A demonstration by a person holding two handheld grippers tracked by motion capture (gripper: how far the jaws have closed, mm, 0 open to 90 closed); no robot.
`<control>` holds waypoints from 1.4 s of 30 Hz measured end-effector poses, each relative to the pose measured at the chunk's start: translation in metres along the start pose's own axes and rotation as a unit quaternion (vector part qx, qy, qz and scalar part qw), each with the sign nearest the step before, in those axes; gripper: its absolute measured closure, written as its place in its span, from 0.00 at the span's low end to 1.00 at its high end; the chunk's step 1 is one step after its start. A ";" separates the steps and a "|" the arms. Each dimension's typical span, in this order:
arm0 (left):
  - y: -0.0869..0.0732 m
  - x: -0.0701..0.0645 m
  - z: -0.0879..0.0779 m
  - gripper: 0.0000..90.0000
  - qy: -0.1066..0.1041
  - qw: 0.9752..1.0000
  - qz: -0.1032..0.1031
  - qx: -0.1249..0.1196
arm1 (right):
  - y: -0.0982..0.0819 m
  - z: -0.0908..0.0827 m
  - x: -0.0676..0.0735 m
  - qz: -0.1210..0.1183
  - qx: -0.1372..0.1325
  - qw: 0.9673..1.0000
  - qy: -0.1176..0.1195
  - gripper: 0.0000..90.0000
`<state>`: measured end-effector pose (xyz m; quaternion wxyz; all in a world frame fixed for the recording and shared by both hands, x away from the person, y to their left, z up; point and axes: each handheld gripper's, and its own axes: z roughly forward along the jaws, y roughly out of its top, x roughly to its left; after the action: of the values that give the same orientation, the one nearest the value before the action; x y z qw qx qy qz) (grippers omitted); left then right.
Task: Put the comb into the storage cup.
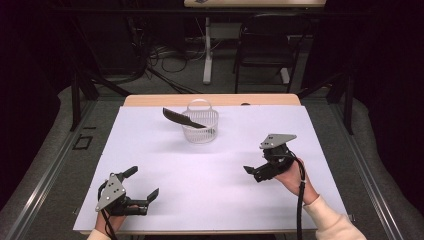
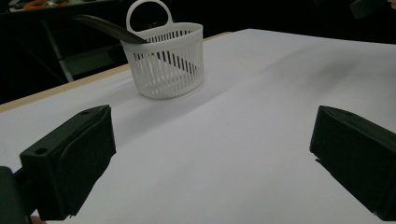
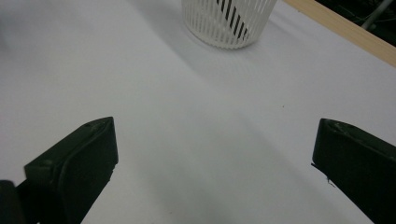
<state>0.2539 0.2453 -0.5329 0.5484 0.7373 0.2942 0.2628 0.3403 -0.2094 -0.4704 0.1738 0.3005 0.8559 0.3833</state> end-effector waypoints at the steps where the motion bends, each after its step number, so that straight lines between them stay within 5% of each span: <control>1: 0.000 0.000 0.000 0.00 0.000 1.000 0.001 0.000 | -0.002 -0.001 0.000 0.000 0.001 1.000 -0.001 0.00; 42: -0.001 0.000 0.001 0.00 0.001 1.000 -0.001 0.005 | -0.080 -0.023 0.027 0.022 0.002 0.999 -0.030 0.00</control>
<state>0.2549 0.2446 -0.5343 0.5444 0.7397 0.2966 0.2619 0.2773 -0.2465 -0.5186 0.1906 0.3306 0.8442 0.3765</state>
